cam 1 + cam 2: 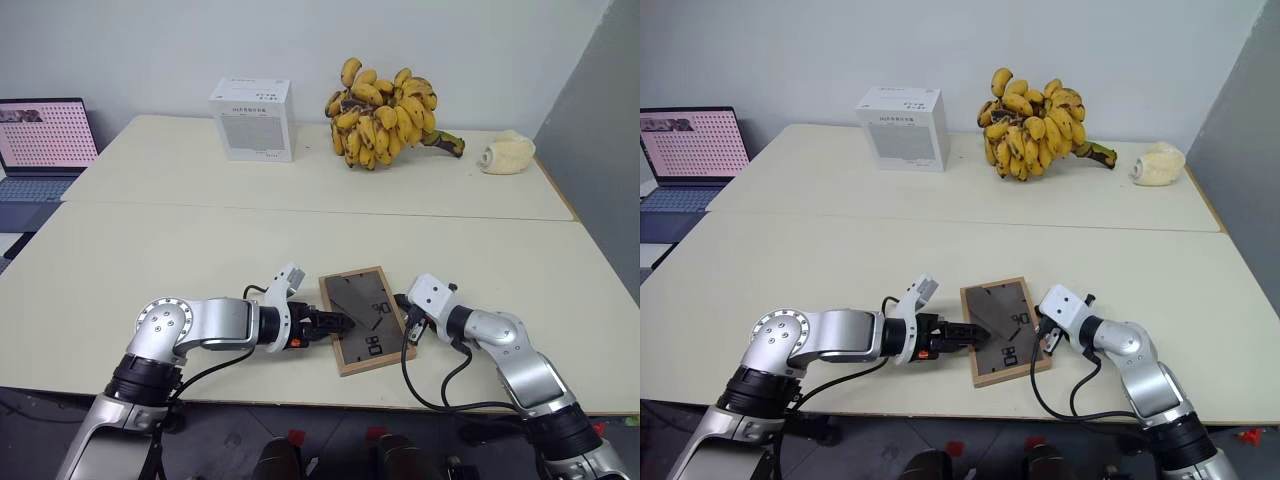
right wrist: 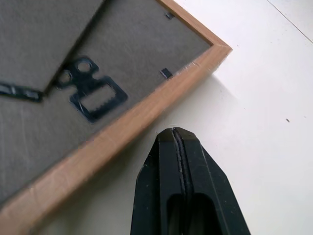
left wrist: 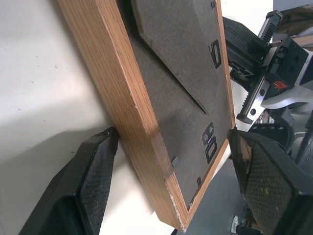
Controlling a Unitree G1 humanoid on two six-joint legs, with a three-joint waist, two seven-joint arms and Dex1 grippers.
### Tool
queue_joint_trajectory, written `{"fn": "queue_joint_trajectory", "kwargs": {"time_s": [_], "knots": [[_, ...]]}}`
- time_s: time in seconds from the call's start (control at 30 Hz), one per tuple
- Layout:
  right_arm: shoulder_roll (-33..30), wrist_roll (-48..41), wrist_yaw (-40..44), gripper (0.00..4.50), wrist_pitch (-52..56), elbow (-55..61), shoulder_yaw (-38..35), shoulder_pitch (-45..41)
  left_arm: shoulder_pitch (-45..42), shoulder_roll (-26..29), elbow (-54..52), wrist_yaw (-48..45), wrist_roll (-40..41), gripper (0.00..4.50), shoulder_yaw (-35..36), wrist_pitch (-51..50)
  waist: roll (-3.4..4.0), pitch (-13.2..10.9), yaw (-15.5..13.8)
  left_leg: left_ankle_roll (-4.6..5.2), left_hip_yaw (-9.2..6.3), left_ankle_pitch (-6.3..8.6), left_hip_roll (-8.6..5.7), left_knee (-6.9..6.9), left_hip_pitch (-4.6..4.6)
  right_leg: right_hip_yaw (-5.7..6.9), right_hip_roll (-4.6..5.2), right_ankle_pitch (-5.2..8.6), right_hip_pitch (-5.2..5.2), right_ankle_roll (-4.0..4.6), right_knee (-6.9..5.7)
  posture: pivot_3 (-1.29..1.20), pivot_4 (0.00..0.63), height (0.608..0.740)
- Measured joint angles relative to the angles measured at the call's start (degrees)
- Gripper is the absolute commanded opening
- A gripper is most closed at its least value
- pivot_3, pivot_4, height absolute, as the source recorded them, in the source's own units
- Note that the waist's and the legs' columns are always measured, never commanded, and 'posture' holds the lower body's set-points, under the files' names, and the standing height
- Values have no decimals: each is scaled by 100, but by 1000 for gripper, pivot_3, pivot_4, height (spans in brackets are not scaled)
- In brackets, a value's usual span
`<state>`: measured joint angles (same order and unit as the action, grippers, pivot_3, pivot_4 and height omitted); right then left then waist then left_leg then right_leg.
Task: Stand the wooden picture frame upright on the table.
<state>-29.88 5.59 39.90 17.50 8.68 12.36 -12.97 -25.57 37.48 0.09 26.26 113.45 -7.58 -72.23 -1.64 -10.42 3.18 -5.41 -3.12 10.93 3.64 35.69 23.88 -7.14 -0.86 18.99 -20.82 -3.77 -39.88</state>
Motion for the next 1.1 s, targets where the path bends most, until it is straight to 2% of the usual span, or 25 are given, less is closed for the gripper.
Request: {"fn": "queue_joint_trajectory", "kwargs": {"time_s": [0.1,0.23,0.43,0.57,0.87,1.1], "knots": [[-331,-22,161,0,-90,62,-61,96,-20,336,-66,-25,0,3782,-76,-67,3,3,0,0,0,0,0,-2,-7,-1,0,4,4,2,1,0,150,740],[-504,-25,256,0,-119,137,-86,212,-22,321,-146,-5,-49,3782,-195,34,1,12,-5,0,0,0,0,-1,-10,0,1,5,13,1,9,0,150,740],[-499,-41,260,0,98,294,-82,345,160,226,-253,59,-91,3782,-221,267,2,46,-17,-1,-1,2,-1,-37,-57,2,7,-1,62,-9,88,0,150,740],[-394,-35,260,0,400,461,21,359,227,165,-278,82,-132,3782,-218,342,-24,70,-31,-3,14,2,-6,-69,-100,-6,16,24,77,32,96,0,150,740],[141,-246,138,0,1467,1185,247,322,121,-48,-235,105,-291,3782,-238,370,-18,72,-102,-4,17,1,-7,-71,-97,-9,17,25,69,33,96,0,150,740],[299,-265,-44,0,1784,1287,241,265,51,-165,-173,100,-396,3782,-227,333,-18,71,-144,-5,18,1,-8,-73,-96,-10,18,27,66,36,99,0,150,740]]}}
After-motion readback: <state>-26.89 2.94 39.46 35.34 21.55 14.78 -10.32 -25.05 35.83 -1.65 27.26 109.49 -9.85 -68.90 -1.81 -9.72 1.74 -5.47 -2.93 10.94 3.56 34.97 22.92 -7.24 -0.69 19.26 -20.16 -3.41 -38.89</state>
